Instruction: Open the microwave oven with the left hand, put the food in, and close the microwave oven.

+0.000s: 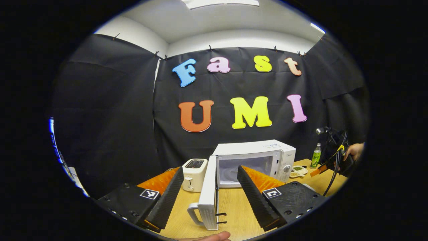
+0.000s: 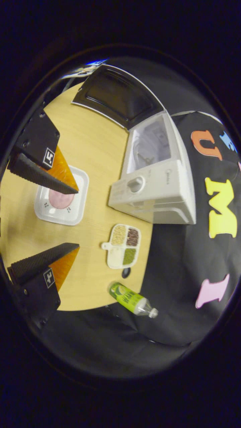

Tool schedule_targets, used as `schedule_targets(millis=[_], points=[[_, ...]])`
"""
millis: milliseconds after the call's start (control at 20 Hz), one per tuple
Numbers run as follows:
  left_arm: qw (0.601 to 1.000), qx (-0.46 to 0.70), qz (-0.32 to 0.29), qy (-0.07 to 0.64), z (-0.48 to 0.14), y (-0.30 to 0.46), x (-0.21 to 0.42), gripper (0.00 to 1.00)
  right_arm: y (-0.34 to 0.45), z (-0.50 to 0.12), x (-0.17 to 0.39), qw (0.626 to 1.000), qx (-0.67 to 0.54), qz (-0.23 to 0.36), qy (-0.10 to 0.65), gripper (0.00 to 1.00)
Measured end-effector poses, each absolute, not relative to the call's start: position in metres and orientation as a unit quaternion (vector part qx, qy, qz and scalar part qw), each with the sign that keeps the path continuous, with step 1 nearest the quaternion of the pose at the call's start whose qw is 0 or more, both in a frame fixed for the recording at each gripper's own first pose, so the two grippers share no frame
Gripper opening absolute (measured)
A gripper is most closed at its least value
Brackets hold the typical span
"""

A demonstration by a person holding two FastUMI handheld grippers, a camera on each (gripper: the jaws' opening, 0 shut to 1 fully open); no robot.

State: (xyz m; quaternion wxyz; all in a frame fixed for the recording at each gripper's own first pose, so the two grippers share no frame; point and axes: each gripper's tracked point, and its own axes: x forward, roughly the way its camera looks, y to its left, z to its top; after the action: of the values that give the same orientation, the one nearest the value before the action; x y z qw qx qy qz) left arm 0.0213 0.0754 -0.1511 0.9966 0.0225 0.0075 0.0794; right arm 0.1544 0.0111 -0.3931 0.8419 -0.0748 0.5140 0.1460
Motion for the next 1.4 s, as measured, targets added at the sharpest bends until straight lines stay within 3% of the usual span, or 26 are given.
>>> schedule_targets(millis=[50, 100, 200, 300, 350, 400, 450, 500, 550, 600, 700, 750, 800, 850, 900, 950, 1400], points=[[0.997, 0.019, 0.080, 0.003, -0.150, 0.077, 0.023, 0.96, 0.008, -0.408, 0.150, 0.826, -0.064, 0.146, 0.540, 0.86], [0.996, 0.017, 0.084, 0.003, -0.151, 0.080, 0.025, 0.96, 0.004, -0.420, 0.147, 0.813, -0.052, 0.140, 0.562, 0.91], [0.995, 0.010, 0.094, 0.010, -0.158, 0.086, 0.027, 0.96, -0.002, -0.439, 0.146, 0.791, -0.033, 0.132, 0.597, 0.84], [0.995, 0.008, 0.100, 0.016, -0.163, 0.089, 0.026, 0.96, -0.002, -0.452, 0.141, 0.765, -0.008, 0.131, 0.631, 0.63], [0.995, 0.010, 0.102, 0.018, -0.165, 0.089, 0.027, 0.96, 0.001, -0.456, 0.135, 0.745, 0.009, 0.137, 0.653, 0.58], [0.994, 0.015, 0.107, 0.020, -0.166, 0.091, 0.027, 0.96, 0.005, -0.458, 0.130, 0.728, 0.028, 0.139, 0.671, 0.60], [0.994, 0.020, 0.110, 0.019, -0.167, 0.092, 0.028, 0.96, 0.009, -0.461, 0.125, 0.710, 0.041, 0.144, 0.688, 0.50], [0.994, 0.021, 0.110, 0.017, -0.165, 0.091, 0.028, 0.96, 0.010, -0.463, 0.121, 0.697, 0.043, 0.151, 0.700, 0.58], [0.994, 0.019, 0.109, 0.015, -0.164, 0.089, 0.027, 0.96, 0.010, -0.466, 0.122, 0.693, 0.041, 0.155, 0.703, 0.46], [0.994, 0.015, 0.106, 0.015, -0.164, 0.088, 0.027, 0.96, 0.010, -0.469, 0.122, 0.687, 0.039, 0.155, 0.709, 0.56], [0.995, 0.011, 0.102, 0.014, -0.163, 0.088, 0.026, 0.96, 0.014, -0.476, 0.116, 0.666, 0.046, 0.168, 0.725, 0.35], [0.994, 0.012, 0.103, 0.014, -0.163, 0.090, 0.025, 0.96, 0.020, -0.480, 0.109, 0.641, 0.059, 0.182, 0.743, 0.42], [0.994, 0.014, 0.105, 0.013, -0.163, 0.091, 0.025, 0.96, 0.030, -0.482, 0.109, 0.631, 0.090, 0.196, 0.745, 0.12], [0.994, 0.021, 0.104, 0.009, -0.162, 0.091, 0.025, 0.96, 0.032, -0.483, 0.106, 0.615, 0.110, 0.209, 0.752, 0.22], [0.994, 0.029, 0.104, 0.007, -0.160, 0.089, 0.024, 0.96, 0.032, -0.484, 0.107, 0.603, 0.133, 0.210, 0.758, 0.02], [0.994, 0.034, 0.103, 0.004, -0.160, 0.087, 0.024, 0.96, 0.031, -0.485, 0.106, 0.594, 0.153, 0.206, 0.762, 0.08], [0.996, 0.033, 0.085, -0.007, -0.153, 0.080, 0.017, 0.96, 0.019, -0.481, 0.106, 0.628, 0.173, 0.169, 0.740, 0.04]])
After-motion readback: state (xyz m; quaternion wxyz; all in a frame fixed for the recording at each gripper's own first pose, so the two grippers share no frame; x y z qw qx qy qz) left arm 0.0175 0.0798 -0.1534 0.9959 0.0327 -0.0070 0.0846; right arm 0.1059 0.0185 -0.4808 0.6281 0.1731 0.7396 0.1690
